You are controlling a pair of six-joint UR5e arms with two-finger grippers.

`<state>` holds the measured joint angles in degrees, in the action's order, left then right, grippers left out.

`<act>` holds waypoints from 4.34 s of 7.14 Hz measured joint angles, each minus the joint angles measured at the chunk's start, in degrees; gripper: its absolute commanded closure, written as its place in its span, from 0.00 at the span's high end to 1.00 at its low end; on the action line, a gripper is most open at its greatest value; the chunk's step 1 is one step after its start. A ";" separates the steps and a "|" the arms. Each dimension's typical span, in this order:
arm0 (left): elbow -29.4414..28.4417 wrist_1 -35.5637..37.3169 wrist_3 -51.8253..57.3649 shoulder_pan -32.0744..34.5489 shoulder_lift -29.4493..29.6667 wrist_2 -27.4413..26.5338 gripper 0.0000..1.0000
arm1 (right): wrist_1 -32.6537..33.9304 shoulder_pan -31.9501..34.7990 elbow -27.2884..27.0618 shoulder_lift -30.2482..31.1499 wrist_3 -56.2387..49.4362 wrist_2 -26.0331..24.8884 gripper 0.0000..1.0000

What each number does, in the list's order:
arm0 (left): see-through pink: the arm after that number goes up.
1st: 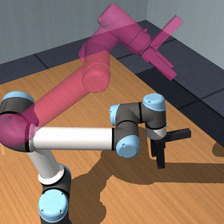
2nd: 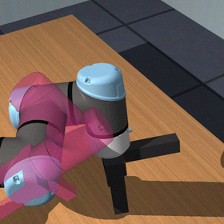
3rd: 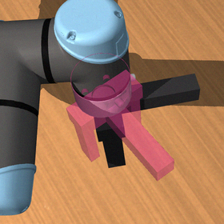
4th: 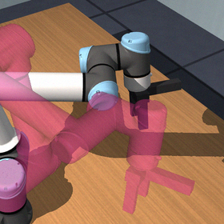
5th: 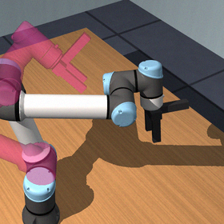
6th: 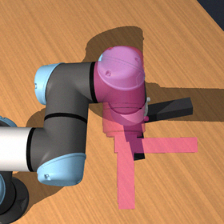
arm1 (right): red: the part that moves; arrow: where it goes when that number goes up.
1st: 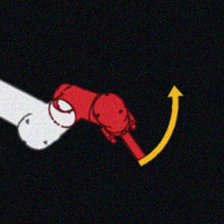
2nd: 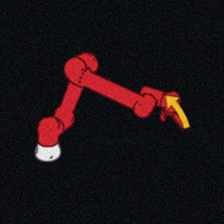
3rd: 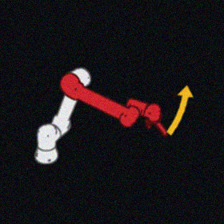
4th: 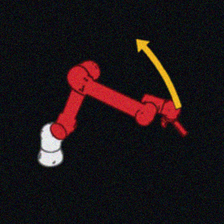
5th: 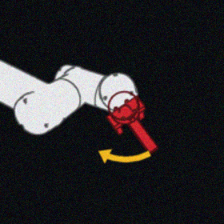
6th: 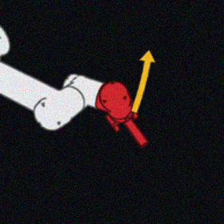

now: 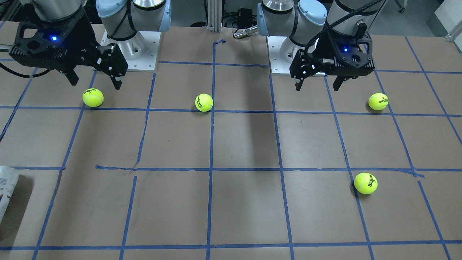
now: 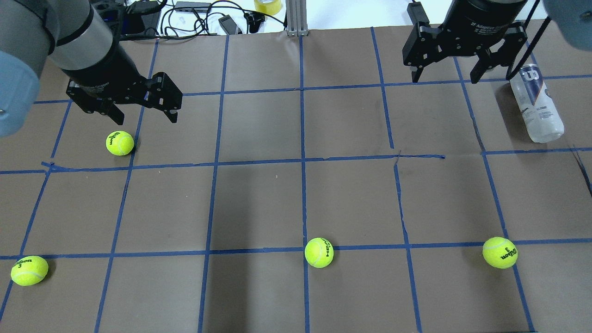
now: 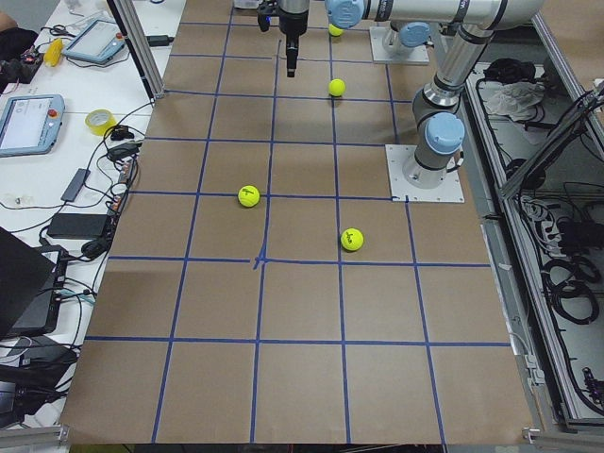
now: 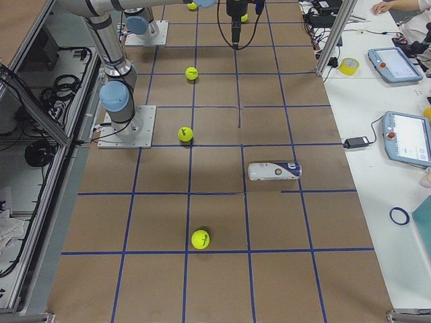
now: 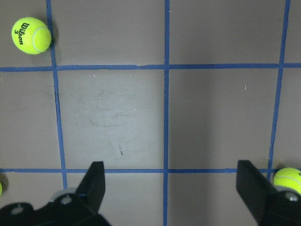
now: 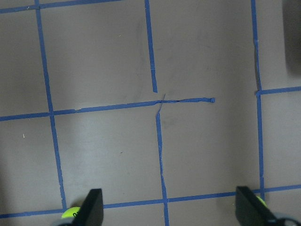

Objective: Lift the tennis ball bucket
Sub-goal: 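Move the right gripper toward the clear tennis ball can, then lower the right gripper and grasp the tennis ball can's open end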

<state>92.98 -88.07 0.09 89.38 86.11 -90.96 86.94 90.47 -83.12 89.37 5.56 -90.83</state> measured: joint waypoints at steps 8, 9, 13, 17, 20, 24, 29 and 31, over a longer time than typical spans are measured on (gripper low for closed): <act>0.01 0.09 0.05 -0.09 -0.08 -0.09 1.00 | 16.46 -13.22 3.98 -14.53 -5.48 -2.17 1.00; 0.01 0.09 0.06 -0.09 -0.12 -0.09 1.00 | 20.62 -17.07 7.19 -21.15 -9.73 -2.08 1.00; 0.00 0.09 0.09 -0.12 -0.16 -0.17 1.00 | 26.82 -24.74 16.87 -39.72 -20.10 2.37 1.00; -0.10 0.09 0.09 -0.19 -0.16 -0.18 1.00 | 29.67 -26.69 16.98 -45.47 -26.39 4.70 1.00; -0.37 0.09 0.19 -0.62 -0.21 -0.26 1.00 | 29.76 -27.06 16.85 -46.14 -33.26 4.92 0.95; -0.76 0.09 0.64 -1.06 -0.27 -0.24 1.00 | 31.89 -27.00 16.87 -47.53 -43.01 8.19 0.81; -0.93 0.23 0.70 -1.14 -0.33 -0.20 1.00 | 31.85 -26.46 17.54 -45.89 -38.96 8.78 0.73; -1.38 0.46 0.76 -1.76 -0.36 -0.24 1.00 | 31.48 -22.86 17.78 -42.50 -32.36 8.61 0.63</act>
<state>91.60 -87.61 0.85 87.62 85.75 -91.20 118.42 67.61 -65.34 46.87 -26.80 -82.22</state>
